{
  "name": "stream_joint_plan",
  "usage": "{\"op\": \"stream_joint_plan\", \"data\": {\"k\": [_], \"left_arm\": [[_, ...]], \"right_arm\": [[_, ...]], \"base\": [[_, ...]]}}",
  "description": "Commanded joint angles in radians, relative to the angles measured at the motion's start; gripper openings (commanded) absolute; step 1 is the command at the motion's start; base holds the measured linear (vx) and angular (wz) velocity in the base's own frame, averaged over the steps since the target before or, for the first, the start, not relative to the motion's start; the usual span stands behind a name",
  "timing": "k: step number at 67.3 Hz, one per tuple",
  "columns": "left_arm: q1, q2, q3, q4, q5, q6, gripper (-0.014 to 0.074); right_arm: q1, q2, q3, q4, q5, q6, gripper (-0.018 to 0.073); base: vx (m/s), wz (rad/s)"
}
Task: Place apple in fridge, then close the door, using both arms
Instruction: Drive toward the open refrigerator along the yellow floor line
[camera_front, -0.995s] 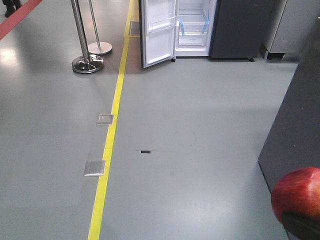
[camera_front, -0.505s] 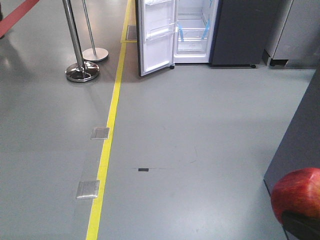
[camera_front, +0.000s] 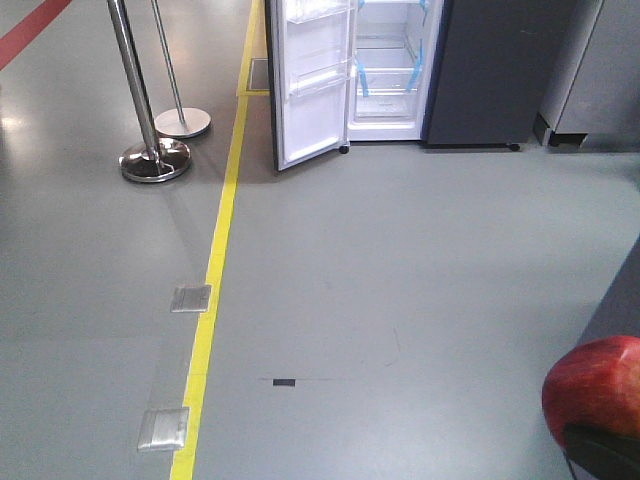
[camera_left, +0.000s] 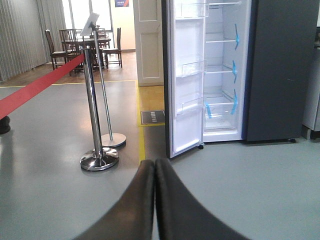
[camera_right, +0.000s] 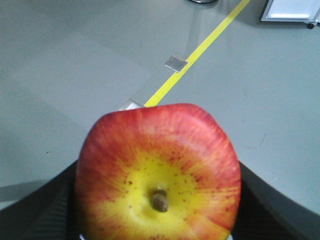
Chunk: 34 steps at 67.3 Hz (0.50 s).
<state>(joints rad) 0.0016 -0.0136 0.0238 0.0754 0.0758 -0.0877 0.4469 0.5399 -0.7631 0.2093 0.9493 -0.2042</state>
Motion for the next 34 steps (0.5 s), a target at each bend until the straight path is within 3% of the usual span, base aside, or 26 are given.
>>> {"op": "stream_joint_plan", "data": {"k": [1,34], "left_arm": [[-0.003,-0.002,0.026,0.0,-0.069,-0.008,-0.0006],[-0.003,-0.002,0.026,0.0,-0.069,-0.008,-0.0006]], "right_arm": [[0.001,0.004,-0.027,0.01,-0.071,-0.004,0.015],[0.001,0.004,-0.027,0.01,-0.071,-0.004,0.015]], "base": [[0.29,0.03],[0.3,0.05]]}}
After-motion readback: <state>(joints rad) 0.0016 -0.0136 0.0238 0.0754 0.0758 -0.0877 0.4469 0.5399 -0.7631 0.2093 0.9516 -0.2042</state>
